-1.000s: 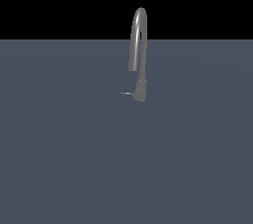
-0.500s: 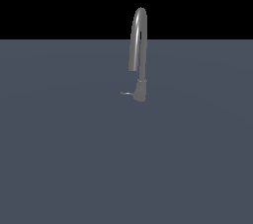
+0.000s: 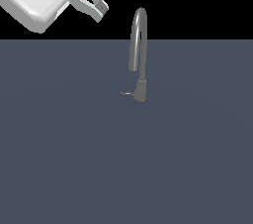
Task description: Turn on the faucet by rotating a designated handle.
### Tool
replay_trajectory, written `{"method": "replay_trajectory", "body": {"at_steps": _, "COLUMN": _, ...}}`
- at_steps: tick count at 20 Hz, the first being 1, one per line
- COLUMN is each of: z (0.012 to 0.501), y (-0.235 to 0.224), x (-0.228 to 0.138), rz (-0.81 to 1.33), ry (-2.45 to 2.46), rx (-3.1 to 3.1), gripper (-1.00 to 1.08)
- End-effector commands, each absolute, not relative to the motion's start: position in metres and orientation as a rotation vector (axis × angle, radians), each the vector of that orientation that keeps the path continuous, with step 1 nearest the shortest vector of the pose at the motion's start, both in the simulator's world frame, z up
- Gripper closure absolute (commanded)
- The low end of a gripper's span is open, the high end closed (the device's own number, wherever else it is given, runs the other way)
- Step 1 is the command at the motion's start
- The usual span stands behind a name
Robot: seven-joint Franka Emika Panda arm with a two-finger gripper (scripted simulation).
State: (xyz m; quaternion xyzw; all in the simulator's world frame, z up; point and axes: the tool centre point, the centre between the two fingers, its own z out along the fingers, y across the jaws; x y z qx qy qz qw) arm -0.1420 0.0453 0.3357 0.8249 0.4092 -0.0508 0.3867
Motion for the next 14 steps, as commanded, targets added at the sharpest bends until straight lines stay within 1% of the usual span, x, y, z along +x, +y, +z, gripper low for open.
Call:
{"method": "replay_trajectory", "body": {"at_steps": 1, "z": 0.325, "y": 0.047, "x": -0.136, "rz": -0.132, "ry": 1.085, "rx": 2.031, "gripper": 1.08}}
{"method": "replay_trajectory", "body": {"at_steps": 14, "z": 0.277, "y": 0.052, "x": -0.112, "rz": -0.144, "ry": 1.247, "rx": 1.722, "gripper": 1.08}}
